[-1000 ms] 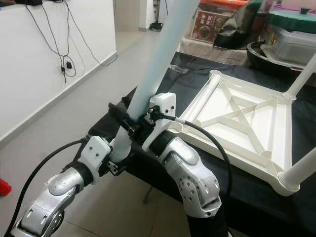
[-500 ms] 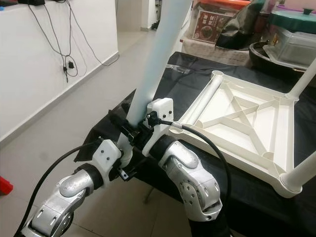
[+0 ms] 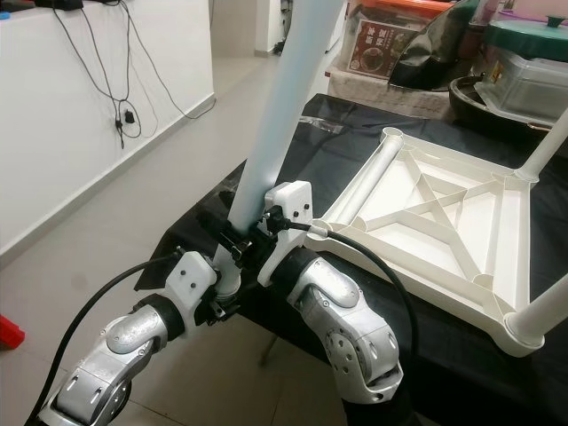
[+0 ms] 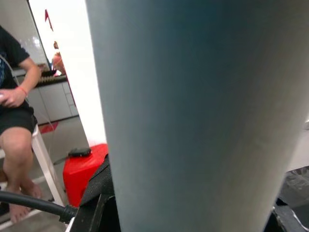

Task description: Building children table

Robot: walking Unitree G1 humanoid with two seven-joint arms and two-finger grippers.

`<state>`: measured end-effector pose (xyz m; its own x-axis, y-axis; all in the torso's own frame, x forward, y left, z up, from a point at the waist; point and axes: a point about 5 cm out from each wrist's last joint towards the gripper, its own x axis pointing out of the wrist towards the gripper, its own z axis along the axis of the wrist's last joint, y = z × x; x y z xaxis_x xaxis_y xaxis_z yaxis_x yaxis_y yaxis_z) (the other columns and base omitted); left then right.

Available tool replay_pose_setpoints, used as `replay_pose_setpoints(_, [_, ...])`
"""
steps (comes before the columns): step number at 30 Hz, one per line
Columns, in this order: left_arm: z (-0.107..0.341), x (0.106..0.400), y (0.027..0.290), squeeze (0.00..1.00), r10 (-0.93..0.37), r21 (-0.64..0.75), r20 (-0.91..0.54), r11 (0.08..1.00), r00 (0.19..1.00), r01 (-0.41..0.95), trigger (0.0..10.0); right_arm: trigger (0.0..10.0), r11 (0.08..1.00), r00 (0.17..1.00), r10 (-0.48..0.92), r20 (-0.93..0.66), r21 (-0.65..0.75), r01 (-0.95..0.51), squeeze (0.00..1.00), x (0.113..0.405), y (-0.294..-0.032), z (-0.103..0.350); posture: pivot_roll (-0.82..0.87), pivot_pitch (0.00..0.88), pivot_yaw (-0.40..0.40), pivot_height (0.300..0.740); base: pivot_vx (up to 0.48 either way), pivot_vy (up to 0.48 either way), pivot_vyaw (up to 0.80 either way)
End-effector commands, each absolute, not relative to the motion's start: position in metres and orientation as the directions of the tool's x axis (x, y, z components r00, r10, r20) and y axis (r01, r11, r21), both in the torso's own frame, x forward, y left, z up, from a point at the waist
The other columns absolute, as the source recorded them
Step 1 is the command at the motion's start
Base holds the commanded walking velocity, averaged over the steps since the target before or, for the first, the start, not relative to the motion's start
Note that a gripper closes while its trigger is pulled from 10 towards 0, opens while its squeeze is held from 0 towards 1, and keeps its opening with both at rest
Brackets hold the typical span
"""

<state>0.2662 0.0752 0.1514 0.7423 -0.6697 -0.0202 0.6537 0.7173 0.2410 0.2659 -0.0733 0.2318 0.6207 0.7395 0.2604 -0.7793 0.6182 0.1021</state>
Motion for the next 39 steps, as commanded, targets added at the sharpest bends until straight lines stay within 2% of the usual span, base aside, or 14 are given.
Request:
replay_pose_setpoints(1, [0.154, 0.264, 0.070, 0.00, -0.694, 0.247, 0.002, 0.698, 0.720, 0.672, 0.0, 10.0, 0.593, 0.595, 0.764, 0.249, 0.091, -0.800, 0.00, 0.262, -0.069, 0.228, 0.06, 0.068, -0.065, 0.740, 0.000, 0.000, 0.00])
replay_pose_setpoints(5, [0.154, 0.263, 0.073, 0.00, -0.692, 0.244, -0.001, 0.700, 0.722, 0.671, 0.0, 10.0, 0.608, 0.605, 0.761, 0.234, 0.065, -0.791, 0.00, 0.264, -0.070, 0.225, 0.06, 0.069, -0.064, 0.740, 0.000, 0.000, 0.00])
replay_pose_setpoints(6, [0.154, 0.263, 0.078, 0.00, -0.685, 0.236, -0.014, 0.705, 0.728, 0.668, 6.1, 10.0, 0.608, 0.603, 0.764, 0.232, 0.056, -0.792, 1.00, 0.266, -0.072, 0.223, 0.06, 0.070, -0.061, 0.740, 0.000, 0.000, 0.00])
replay_pose_setpoints(7, [0.154, 0.263, 0.078, 0.00, -0.685, 0.236, -0.014, 0.705, 0.728, 0.668, 6.1, 10.0, 0.608, 0.603, 0.764, 0.232, 0.056, -0.792, 1.00, 0.266, -0.072, 0.223, 0.06, 0.070, -0.061, 0.740, 0.000, 0.000, 0.00])
replay_pose_setpoints(8, [0.153, 0.262, 0.082, 0.00, -0.686, 0.224, -0.024, 0.705, 0.727, 0.673, 10.0, 10.0, 0.609, 0.603, 0.763, 0.233, 0.053, -0.791, 1.00, 0.267, -0.074, 0.223, 0.07, 0.072, -0.057, 0.740, 0.000, 0.000, 0.00])
replay_pose_setpoints(12, [0.151, 0.258, 0.093, 0.00, -0.699, 0.196, -0.051, 0.693, 0.713, 0.694, 10.0, 10.0, 0.617, 0.611, 0.759, 0.225, 0.051, -0.785, 1.00, 0.272, -0.078, 0.223, 0.07, 0.078, -0.052, 0.740, 0.000, 0.000, 0.00])
replay_pose_setpoints(13, [0.150, 0.255, 0.098, 0.00, -0.715, 0.173, -0.068, 0.678, 0.695, 0.714, 10.0, 10.0, 0.611, 0.607, 0.763, 0.222, 0.059, -0.790, 0.00, 0.275, -0.081, 0.225, 0.07, 0.081, -0.049, 0.740, 0.000, 0.000, 0.00])
replay_pose_setpoints(17, [0.148, 0.249, 0.105, 0.00, -0.753, 0.128, -0.104, 0.637, 0.649, 0.760, 10.0, 10.0, 0.581, 0.579, 0.786, 0.215, 0.063, -0.812, 0.00, 0.279, -0.084, 0.228, 0.08, 0.084, -0.047, 0.740, 0.000, 0.000, 0.00])
replay_pose_setpoints(18, [0.147, 0.243, 0.108, 0.00, -0.790, 0.097, -0.132, 0.590, 0.598, 0.801, 10.0, 10.0, 0.522, 0.526, 0.826, 0.203, 0.076, -0.849, 0.00, 0.280, -0.085, 0.230, 0.08, 0.086, -0.046, 0.740, 0.000, 0.000, 0.00])
replay_pose_setpoints(19, [0.147, 0.243, 0.108, 0.00, -0.790, 0.097, -0.132, 0.590, 0.598, 0.801, 10.0, 10.0, 0.522, 0.526, 0.826, 0.203, 0.076, -0.849, 0.00, 0.280, -0.085, 0.230, 0.08, 0.086, -0.046, 0.740, 0.000, 0.000, 0.00])
replay_pose_setpoints(21, [0.145, 0.232, 0.113, 0.00, -0.844, 0.028, -0.175, 0.510, 0.507, 0.860, 10.0, 10.0, 0.389, 0.401, 0.899, 0.178, 0.100, -0.916, 0.00, 0.278, -0.087, 0.233, 0.08, 0.086, -0.046, 0.740, 0.000, 0.000, 0.00])
replay_pose_setpoints(23, [0.145, 0.226, 0.114, 0.00, -0.867, -0.003, -0.194, 0.469, 0.459, 0.883, 10.0, 10.0, 0.301, 0.316, 0.935, 0.162, 0.114, -0.947, 0.00, 0.273, -0.088, 0.234, 0.08, 0.088, -0.044, 0.740, 0.000, 0.000, 0.00])
replay_pose_setpoints(29, [0.142, 0.212, 0.115, 0.00, -0.894, -0.057, -0.220, 0.410, 0.390, 0.910, 10.0, 10.0, 0.135, 0.157, 0.978, 0.136, 0.158, -0.978, 0.00, 0.262, -0.087, 0.231, 0.09, 0.084, -0.044, 0.740, 0.000, 0.000, 0.00])
replay_pose_setpoints(39, [0.141, 0.207, 0.116, 0.00, -0.903, -0.106, -0.229, 0.396, 0.365, 0.912, 10.0, 10.0, 0.081, 0.118, 0.979, 0.164, 0.217, -0.973, 0.00, 0.258, -0.082, 0.229, 0.08, 0.077, -0.042, 0.740, 0.000, 0.000, 0.00])
